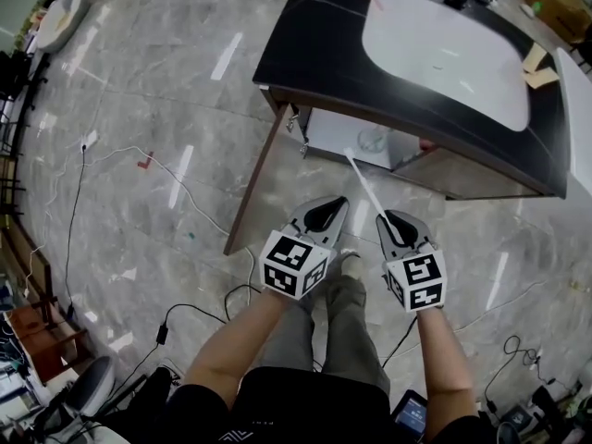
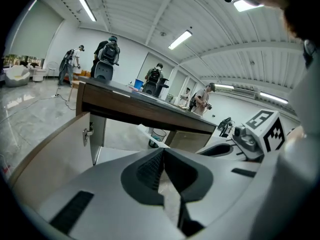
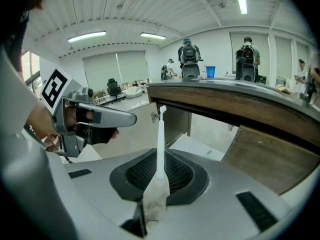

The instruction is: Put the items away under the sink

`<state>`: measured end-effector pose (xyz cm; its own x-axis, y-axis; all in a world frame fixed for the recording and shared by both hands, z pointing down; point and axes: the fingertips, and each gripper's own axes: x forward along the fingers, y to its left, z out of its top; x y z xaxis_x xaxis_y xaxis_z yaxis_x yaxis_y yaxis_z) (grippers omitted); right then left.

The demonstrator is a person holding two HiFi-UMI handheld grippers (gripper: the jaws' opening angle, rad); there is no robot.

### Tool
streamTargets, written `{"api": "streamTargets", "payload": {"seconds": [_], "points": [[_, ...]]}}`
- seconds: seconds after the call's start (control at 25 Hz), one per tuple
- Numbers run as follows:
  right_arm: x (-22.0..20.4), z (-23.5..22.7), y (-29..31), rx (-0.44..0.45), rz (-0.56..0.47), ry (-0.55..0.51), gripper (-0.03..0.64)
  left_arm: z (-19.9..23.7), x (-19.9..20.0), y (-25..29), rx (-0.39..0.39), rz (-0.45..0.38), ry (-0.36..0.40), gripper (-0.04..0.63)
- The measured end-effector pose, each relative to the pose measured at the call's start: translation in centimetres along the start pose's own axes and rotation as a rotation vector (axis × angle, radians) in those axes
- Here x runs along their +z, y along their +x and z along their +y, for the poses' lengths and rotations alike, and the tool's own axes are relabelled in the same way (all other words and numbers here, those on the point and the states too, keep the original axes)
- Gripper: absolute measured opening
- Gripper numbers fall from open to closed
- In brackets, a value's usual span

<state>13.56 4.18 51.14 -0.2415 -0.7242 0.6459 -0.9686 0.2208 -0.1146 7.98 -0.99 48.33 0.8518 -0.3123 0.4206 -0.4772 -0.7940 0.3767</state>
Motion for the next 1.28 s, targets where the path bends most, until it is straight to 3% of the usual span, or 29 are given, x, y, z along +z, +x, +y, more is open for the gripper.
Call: {"api": "streamTargets", "payload": {"seconds": [0.6, 1.28], "points": [[-8.2, -0.5, 6.7, -0.011, 0.059, 0.034, 0.060, 4.3, -9.0, 3.7, 0.007, 0.051, -0.051, 0.011], [-15.3, -0.9, 15.4, -0.023, 0.062, -0.004, 0.060, 10.7, -17.0, 7.2, 0.041, 0.029, -0.085, 0.011]]}}
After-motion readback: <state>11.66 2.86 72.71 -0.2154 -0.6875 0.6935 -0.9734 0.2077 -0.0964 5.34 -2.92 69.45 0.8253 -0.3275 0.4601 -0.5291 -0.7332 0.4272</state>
